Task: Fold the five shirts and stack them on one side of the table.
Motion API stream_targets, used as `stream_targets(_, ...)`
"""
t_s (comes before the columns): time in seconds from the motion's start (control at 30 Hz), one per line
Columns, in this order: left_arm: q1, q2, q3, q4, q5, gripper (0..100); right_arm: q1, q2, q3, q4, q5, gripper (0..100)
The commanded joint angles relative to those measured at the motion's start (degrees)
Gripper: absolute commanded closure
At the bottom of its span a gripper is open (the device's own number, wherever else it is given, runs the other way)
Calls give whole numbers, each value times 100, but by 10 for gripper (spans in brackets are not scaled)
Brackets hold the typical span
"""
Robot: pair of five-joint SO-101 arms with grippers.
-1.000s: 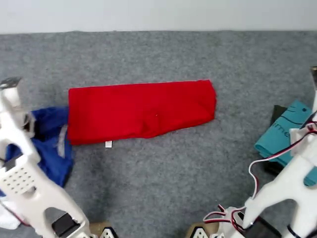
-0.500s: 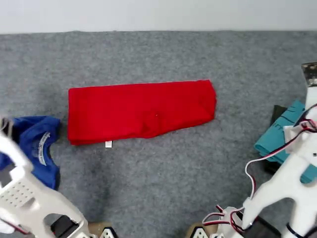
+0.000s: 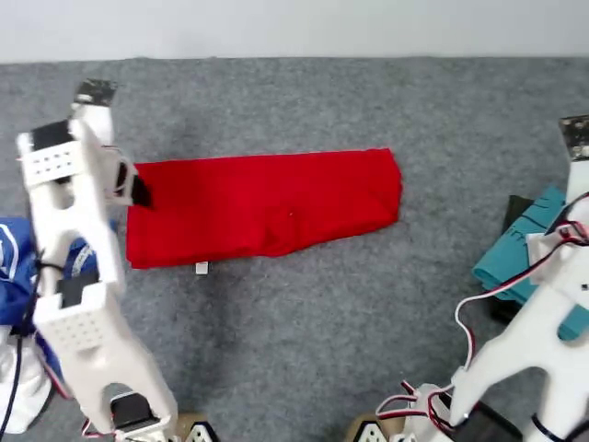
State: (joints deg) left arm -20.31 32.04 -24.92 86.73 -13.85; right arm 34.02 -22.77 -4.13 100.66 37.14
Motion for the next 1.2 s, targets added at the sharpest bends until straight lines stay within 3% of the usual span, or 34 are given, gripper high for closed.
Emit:
stream_targets(0.0, 149, 325, -75, -422, 70, 735, -31, -207, -18, 198, -18, 983)
stream_targets(0.3, 193, 1081, -75, -791, 70, 739, -22, -207, -18, 207, -9, 983)
stream_targets(0.5, 237, 1204, -215, -624, 35, 812, -22, -207, -18, 198, -9, 983)
stream_targets(0.7, 229, 1618, -699, -88, 70, 825, -22, -215, -18, 198, -9, 983)
stream_targets(0.97, 273, 2602, -2448, 1002, -18, 989, -22, -215, -18, 207, -9, 983)
stream_targets(1.17, 633, 2752, -3371, 1398, -44, 987, 75, -215, -35, 207, -9, 983)
